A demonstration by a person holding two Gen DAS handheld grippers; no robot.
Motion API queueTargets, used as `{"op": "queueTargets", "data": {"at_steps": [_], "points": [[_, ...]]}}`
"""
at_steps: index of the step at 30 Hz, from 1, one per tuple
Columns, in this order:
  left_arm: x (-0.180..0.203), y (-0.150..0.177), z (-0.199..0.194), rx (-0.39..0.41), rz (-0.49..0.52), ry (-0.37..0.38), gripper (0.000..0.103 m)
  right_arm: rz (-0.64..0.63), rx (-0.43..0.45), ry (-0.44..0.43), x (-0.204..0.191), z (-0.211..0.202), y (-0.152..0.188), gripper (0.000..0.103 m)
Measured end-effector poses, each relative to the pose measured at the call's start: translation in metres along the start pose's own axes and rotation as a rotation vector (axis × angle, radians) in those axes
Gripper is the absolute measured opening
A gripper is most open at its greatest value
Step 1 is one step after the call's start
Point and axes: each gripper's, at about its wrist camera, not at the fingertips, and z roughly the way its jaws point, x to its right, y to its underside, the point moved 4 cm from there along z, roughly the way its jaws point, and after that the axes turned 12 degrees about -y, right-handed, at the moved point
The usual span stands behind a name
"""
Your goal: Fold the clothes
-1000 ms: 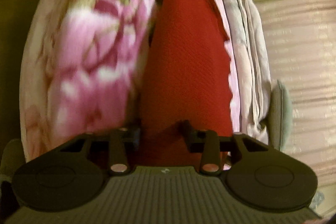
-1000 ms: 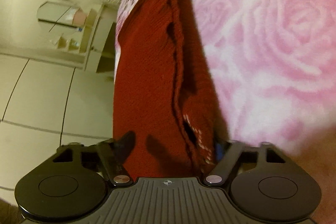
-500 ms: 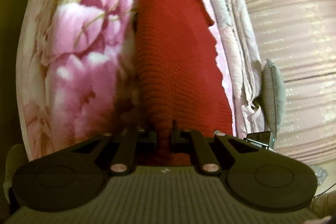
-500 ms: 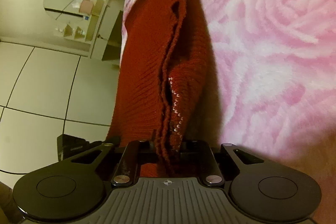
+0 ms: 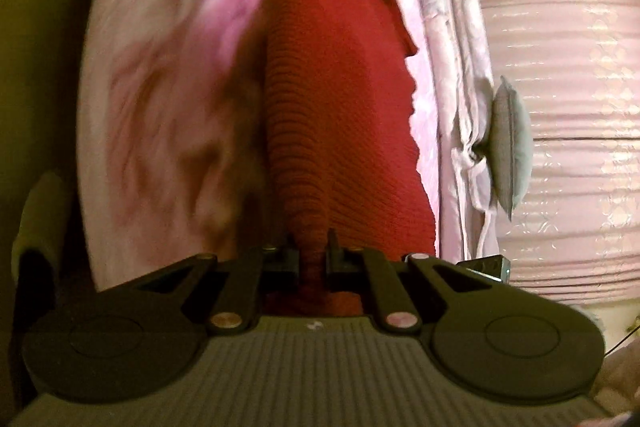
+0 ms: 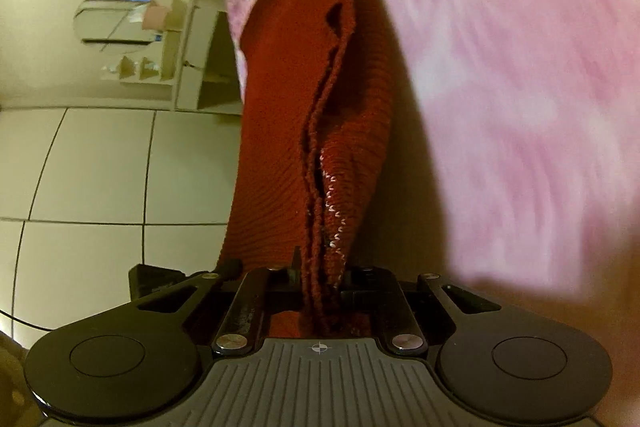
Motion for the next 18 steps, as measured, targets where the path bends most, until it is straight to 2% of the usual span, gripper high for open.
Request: {"op": "queueTargets", "data": {"at_steps": [4,8,12,18], "points": [[-0.008,0.023,-0.016,-0.036,-0.081,0.007,0.007,0.107,0.001,0.006,0.003,-0.017,0.043,0.01],[0.0,0.008,-0.04,-0.007,-0.14,0.072,0.007,0.153,0.035,-0.022,-0.023,-0.027,0.031,0.01],[0.025,-0.036,-0.053,0.047,-0.16,0.162,0.008,0.214,0.084,-0.074,-0.057,-0.03,-0.018,0.011],[0.041,-0.122,-0.031,0.063,-0.24,0.248,0.008,0.344,0.191,-0.119,-0.074,-0.007,-0.114,0.012]]}}
